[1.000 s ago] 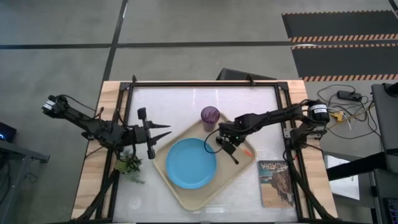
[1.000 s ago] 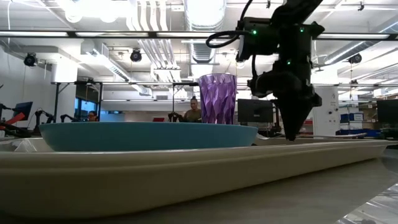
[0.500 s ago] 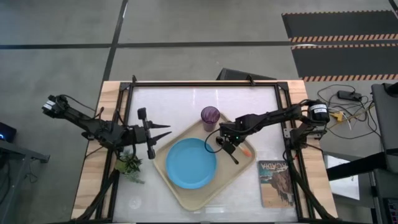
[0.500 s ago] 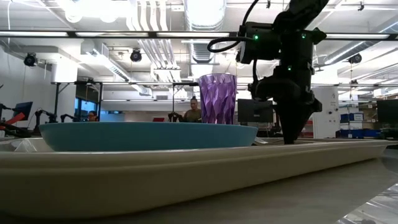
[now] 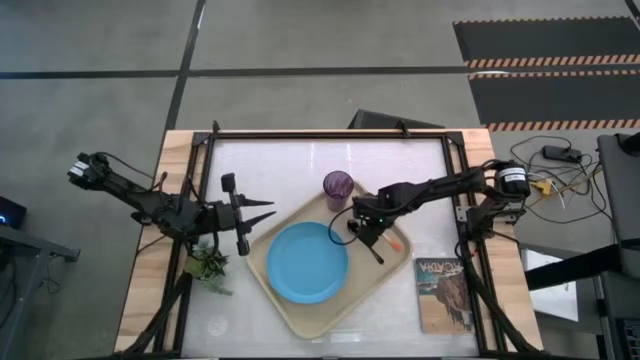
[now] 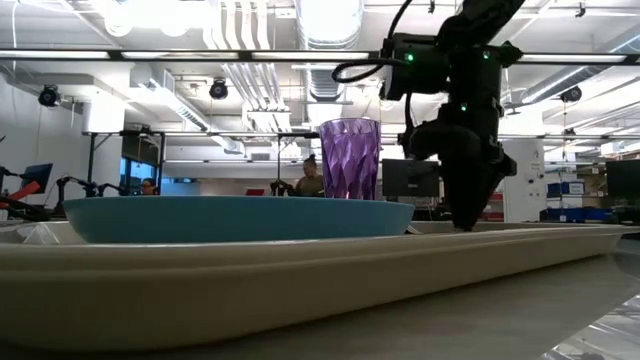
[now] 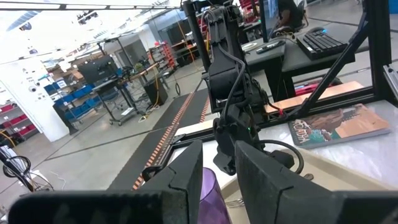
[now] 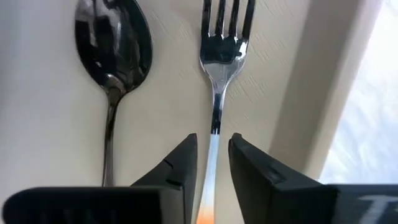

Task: Pick and place plate/cup/fork/spoon on tray
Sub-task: Return to Home Position

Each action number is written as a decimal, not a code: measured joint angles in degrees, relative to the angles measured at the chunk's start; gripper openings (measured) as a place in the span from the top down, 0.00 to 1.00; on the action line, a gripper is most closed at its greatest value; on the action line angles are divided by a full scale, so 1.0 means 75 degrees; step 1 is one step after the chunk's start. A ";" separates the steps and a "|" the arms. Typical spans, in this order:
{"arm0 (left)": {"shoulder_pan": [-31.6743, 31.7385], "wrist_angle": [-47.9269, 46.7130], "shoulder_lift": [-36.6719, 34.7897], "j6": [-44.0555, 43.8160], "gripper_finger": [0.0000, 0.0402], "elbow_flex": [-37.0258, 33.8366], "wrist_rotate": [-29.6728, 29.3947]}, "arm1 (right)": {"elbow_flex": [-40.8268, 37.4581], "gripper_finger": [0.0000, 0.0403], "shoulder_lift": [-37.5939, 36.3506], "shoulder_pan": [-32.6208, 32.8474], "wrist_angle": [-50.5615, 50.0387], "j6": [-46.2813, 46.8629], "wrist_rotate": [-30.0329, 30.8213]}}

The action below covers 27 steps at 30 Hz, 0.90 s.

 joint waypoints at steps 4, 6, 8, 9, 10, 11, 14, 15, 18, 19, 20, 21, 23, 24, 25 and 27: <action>-0.0001 -0.0030 0.0000 0.0002 0.81 0.0000 0.0001 | 0.0276 0.77 -0.0117 0.0091 -0.0162 -0.0189 0.0030; -0.0004 -0.0213 -0.0010 -0.0007 0.81 0.0000 0.0001 | 0.0309 0.77 -0.0244 0.0292 0.0090 -0.0583 0.0024; -0.0012 -0.0671 -0.0114 -0.0054 0.81 -0.0006 0.0006 | 0.0312 0.78 -0.0432 0.0529 0.0406 -0.1090 -0.0007; -0.0016 -0.0900 -0.0177 -0.0162 0.81 -0.0006 0.0003 | 0.0305 0.79 -0.0576 0.0659 0.0585 -0.1409 -0.0001; -0.0016 -0.1142 -0.0252 -0.0269 0.81 -0.0006 0.0008 | 0.0273 0.81 -0.0737 0.0795 0.0801 -0.1770 0.0005; -0.0014 -0.1442 -0.0327 -0.0405 0.81 -0.0006 0.0067 | 0.0233 0.82 -0.0915 0.0932 0.1025 -0.2099 0.0014; -0.0013 -0.2160 -0.0596 -0.0664 0.81 -0.0097 0.0951 | 0.0072 0.87 -0.1462 0.1311 0.1782 -0.3669 0.0293; -0.0015 -0.2256 -0.0710 -0.0661 0.81 -0.0195 0.1414 | 0.0059 0.88 -0.1641 0.1406 0.1909 -0.4037 0.0565; -0.0013 -0.1979 -0.1023 -0.0105 0.82 -0.0676 0.2773 | -0.0328 0.93 -0.2228 0.1680 0.2877 -0.4546 0.1106; -0.0009 -0.1836 -0.1142 0.0132 0.84 -0.0857 0.3106 | -0.0548 0.94 -0.2431 0.1762 0.3499 -0.5047 0.0956; -0.0004 -0.1603 -0.1276 0.0312 0.85 -0.1028 0.3345 | -0.0794 0.96 -0.2642 0.1842 0.4136 -0.5550 0.0743; -0.0001 -0.1378 -0.1419 0.0410 0.87 -0.1172 0.3430 | -0.1051 0.97 -0.2884 0.1871 0.4663 -0.5978 0.0530; 0.0038 -0.1115 -0.1755 0.0425 0.91 -0.1417 0.3423 | -0.1586 0.98 -0.3390 0.1857 0.5610 -0.6659 0.0141; 0.0069 -0.0975 -0.1938 0.0406 0.94 -0.1539 0.3421 | -0.1875 0.98 -0.3680 0.1772 0.5991 -0.6931 0.0055; 0.0108 -0.0848 -0.2124 0.0397 0.96 -0.1680 0.3424 | -0.2192 0.98 -0.3944 0.1668 0.6349 -0.7131 -0.0026; 0.0169 -0.0610 -0.2495 0.0360 0.99 -0.1976 0.3423 | -0.2794 0.98 -0.4456 0.1439 0.7099 -0.7328 -0.0390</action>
